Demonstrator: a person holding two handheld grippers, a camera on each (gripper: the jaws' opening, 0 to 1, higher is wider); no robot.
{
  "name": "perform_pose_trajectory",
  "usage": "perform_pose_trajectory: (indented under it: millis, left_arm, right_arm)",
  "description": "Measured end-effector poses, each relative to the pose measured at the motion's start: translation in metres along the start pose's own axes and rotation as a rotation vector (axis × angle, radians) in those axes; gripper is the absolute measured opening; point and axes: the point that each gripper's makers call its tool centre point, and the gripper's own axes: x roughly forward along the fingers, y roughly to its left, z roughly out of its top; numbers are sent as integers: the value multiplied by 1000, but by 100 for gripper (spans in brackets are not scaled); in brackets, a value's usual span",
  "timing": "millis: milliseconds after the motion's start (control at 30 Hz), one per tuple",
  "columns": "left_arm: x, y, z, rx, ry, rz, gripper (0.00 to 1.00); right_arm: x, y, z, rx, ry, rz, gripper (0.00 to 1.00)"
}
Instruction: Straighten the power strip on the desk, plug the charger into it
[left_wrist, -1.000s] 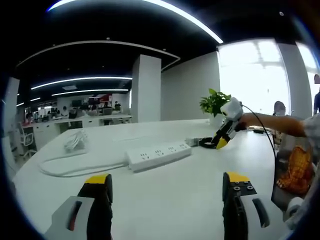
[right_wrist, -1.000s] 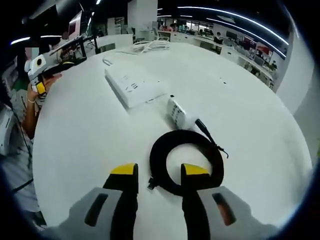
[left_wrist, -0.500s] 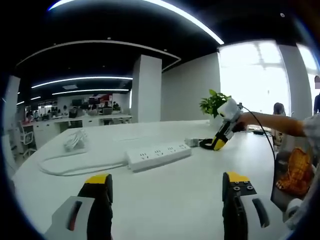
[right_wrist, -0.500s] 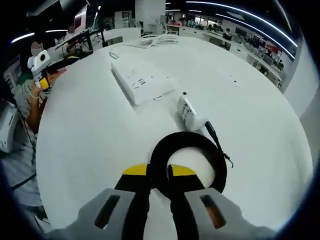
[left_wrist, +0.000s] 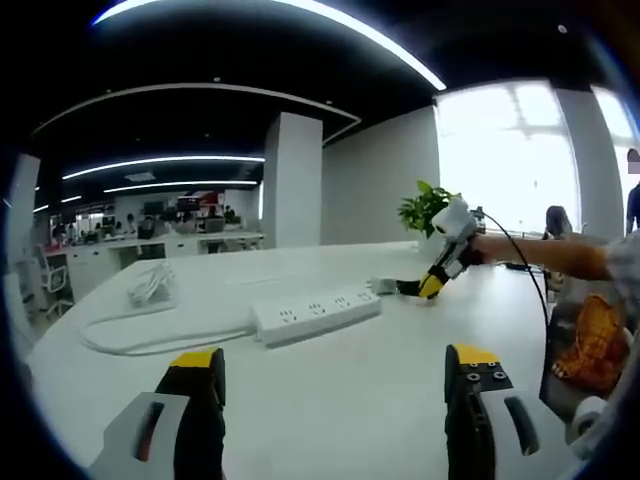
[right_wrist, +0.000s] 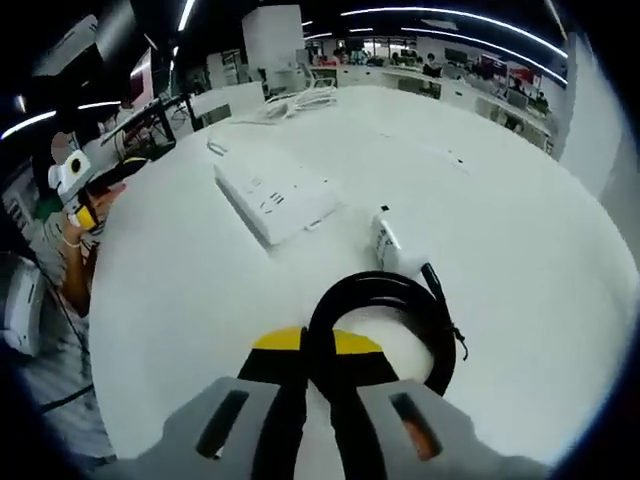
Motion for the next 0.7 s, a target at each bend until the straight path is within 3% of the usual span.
perform_pose_trajectory:
  millis: [100, 333, 467, 700]
  left_arm:
    - [0, 1, -1, 3, 5, 2, 92]
    - [2, -1, -2, 4, 10, -4, 92]
    - [2, -1, -1, 3, 7, 0, 92]
    - [4, -1, 1, 10, 10, 0, 92]
  right_arm:
    - [-4, 2, 11, 14, -98, -6, 4]
    - [-15, 4, 38, 137, -352, 14, 4]
    - [-26, 11, 54, 162, -524, 1, 3]
    - [-36, 24, 72, 251, -716, 36, 3]
